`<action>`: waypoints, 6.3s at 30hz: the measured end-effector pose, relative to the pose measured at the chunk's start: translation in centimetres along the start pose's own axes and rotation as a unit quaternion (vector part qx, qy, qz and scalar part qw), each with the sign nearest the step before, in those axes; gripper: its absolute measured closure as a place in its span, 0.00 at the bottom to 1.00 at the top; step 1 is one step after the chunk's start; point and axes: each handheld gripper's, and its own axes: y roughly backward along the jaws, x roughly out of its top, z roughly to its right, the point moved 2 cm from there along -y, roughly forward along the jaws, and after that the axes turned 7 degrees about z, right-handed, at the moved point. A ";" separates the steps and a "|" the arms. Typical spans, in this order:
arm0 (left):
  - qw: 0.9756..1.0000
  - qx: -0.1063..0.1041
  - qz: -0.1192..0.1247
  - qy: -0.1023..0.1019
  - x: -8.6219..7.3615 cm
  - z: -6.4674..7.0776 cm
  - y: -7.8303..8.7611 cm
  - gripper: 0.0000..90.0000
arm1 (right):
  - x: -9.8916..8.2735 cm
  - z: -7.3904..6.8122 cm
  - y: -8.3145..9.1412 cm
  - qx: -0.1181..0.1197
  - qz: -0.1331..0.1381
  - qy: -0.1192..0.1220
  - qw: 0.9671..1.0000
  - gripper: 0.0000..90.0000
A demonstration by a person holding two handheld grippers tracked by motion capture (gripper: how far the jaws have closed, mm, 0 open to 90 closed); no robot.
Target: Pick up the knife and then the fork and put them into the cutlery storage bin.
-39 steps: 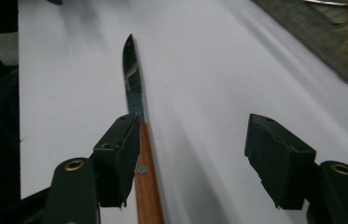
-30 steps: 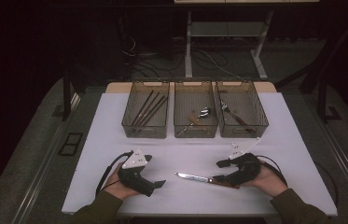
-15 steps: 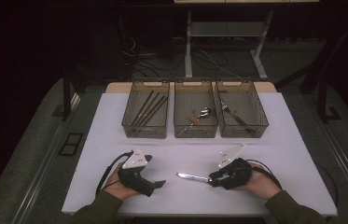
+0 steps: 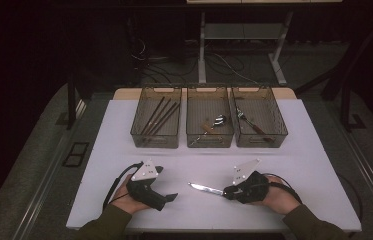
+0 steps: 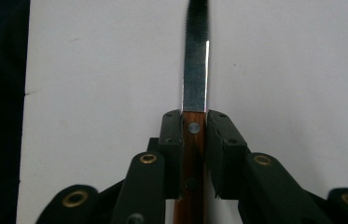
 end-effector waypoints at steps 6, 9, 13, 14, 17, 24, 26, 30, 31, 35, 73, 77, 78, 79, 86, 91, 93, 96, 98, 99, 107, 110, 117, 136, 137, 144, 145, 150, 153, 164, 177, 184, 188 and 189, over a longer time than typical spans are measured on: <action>1.000 0.000 0.000 -0.001 0.0 0.0 0.0 0.00 | -0.1 0.3 0.0 0.006 0.001 -0.007 1.000 0.86; 1.000 0.000 0.000 -0.001 0.0 0.0 0.1 0.00 | -0.2 0.5 0.1 0.009 0.006 -0.015 1.000 0.86; 1.000 0.000 0.002 0.000 0.0 0.0 0.1 0.00 | -0.1 0.7 0.2 0.012 0.007 -0.022 1.000 0.86; 1.000 0.000 0.001 -0.001 0.0 0.0 0.1 0.00 | -0.1 0.7 0.3 0.011 0.007 -0.027 1.000 0.86; 1.000 0.000 0.001 0.000 0.0 0.0 0.1 0.00 | -0.1 1.1 0.8 0.011 0.015 -0.040 0.999 0.86; 1.000 0.000 0.000 -0.001 0.0 0.0 0.0 0.00 | 0.0 1.5 1.9 0.012 0.039 -0.051 0.998 0.86; 1.000 -0.001 0.000 -0.002 0.0 0.0 0.0 0.00 | 0.0 1.6 2.0 0.010 0.043 -0.051 0.998 0.86; 1.000 0.000 0.001 0.000 0.0 0.0 0.0 0.00 | 0.2 1.8 2.4 0.009 0.049 -0.053 0.997 0.86; 1.000 -0.001 0.000 -0.002 0.0 -0.1 0.1 0.00 | 0.2 1.9 2.4 0.007 0.051 -0.053 0.997 0.86; 1.000 -0.001 0.000 -0.001 0.0 0.0 0.0 0.00 | 0.4 2.0 2.9 0.007 0.058 -0.075 0.995 0.86; 1.000 -0.001 -0.001 0.000 0.0 -0.1 0.0 0.00 | 0.9 7.1 9.3 -0.085 0.129 -0.119 0.981 0.86; 1.000 -0.001 -0.001 0.001 0.0 -0.1 0.0 0.00 | 0.9 7.8 10.1 -0.100 0.138 -0.126 0.977 0.86; 1.000 -0.001 -0.001 0.001 0.0 -0.1 0.0 0.00 | 0.9 8.0 10.3 -0.104 0.140 -0.128 0.976 0.86; 1.000 -0.001 -0.001 0.001 0.0 -0.1 0.0 0.00 | 0.9 8.2 10.5 -0.107 0.141 -0.131 0.975 0.86; 1.000 -0.001 -0.001 0.002 0.0 -0.1 0.0 0.00 | 0.7 9.4 11.4 -0.130 0.148 -0.143 0.970 0.86; 1.000 -0.001 -0.001 0.002 0.0 -0.1 0.0 0.00 | 0.8 10.4 12.0 -0.152 0.148 -0.154 0.965 0.86; 1.000 -0.002 -0.001 0.002 0.0 -0.1 0.0 0.00 | 0.9 11.0 12.3 -0.162 0.144 -0.157 0.963 0.86; 1.000 -0.002 0.000 0.002 0.0 -0.1 0.0 0.00 | 1.0 11.8 12.7 -0.173 0.143 -0.166 0.960 0.86; 1.000 -0.001 0.000 0.002 0.0 -0.1 0.0 0.00 | 1.1 12.4 13.0 -0.180 0.140 -0.170 0.959 0.86; 1.000 -0.001 0.000 0.002 0.0 -0.1 0.0 0.00 | 1.2 12.6 13.1 -0.184 0.140 -0.173 0.957 0.86; 1.000 -0.002 0.000 0.002 0.0 -0.1 0.0 0.00 | 1.6 14.9 14.1 -0.212 0.129 -0.195 0.949 0.86; 1.000 -0.002 0.000 0.002 0.0 -0.1 0.0 0.00 | 1.5 15.9 14.2 -0.220 0.128 -0.205 0.945 0.86; 1.000 -0.002 0.002 0.003 0.0 -0.1 0.0 0.00 | 1.7 18.0 13.8 -0.241 0.113 -0.221 0.938 0.86; 1.000 -0.003 0.005 0.004 0.0 -0.1 0.1 0.00 | -0.2 21.4 10.6 -0.261 0.064 -0.261 0.927 0.86; 1.000 -0.003 0.005 0.005 0.0 -0.1 0.1 0.00 | -0.3 21.4 10.4 -0.259 0.062 -0.263 0.927 0.86; 1.000 -0.004 0.006 0.005 0.0 -0.1 0.1 0.00 | -0.6 21.6 9.9 -0.264 0.059 -0.271 0.924 0.74; 1.000 -0.003 0.007 0.006 0.0 -0.1 0.1 0.00 | -0.7 21.6 9.9 -0.265 0.060 -0.271 0.923 0.72; 1.000 -0.003 0.005 0.005 0.0 -0.1 0.1 0.00 | -0.8 21.4 10.3 -0.264 0.085 -0.281 0.919 0.58; 1.000 -0.003 0.006 0.005 0.0 -0.1 0.1 0.00 | -0.9 21.1 10.6 -0.264 0.100 -0.290 0.914 0.51; 1.000 0.000 0.008 0.007 0.0 -0.3 0.2 0.00 | -1.3 19.2 11.5 -0.260 0.157 -0.282 0.910 0.31; 1.000 0.007 0.007 0.007 -0.1 -0.7 0.4 0.00 | -0.8 14.9 11.0 -0.274 0.169 -0.240 0.916 0.18; 1.000 0.008 0.009 0.009 -0.1 -0.6 0.5 0.00 | -0.4 11.9 10.2 -0.261 0.187 -0.215 0.922 0.16; 1.000 0.007 0.006 0.007 -0.1 -0.6 0.5 0.00 | -0.6 10.2 9.6 -0.244 0.189 -0.203 0.929 0.14; 1.000 0.007 0.006 0.006 -0.1 -0.6 0.5 0.00 | -0.6 9.8 9.5 -0.241 0.188 -0.202 0.930 0.14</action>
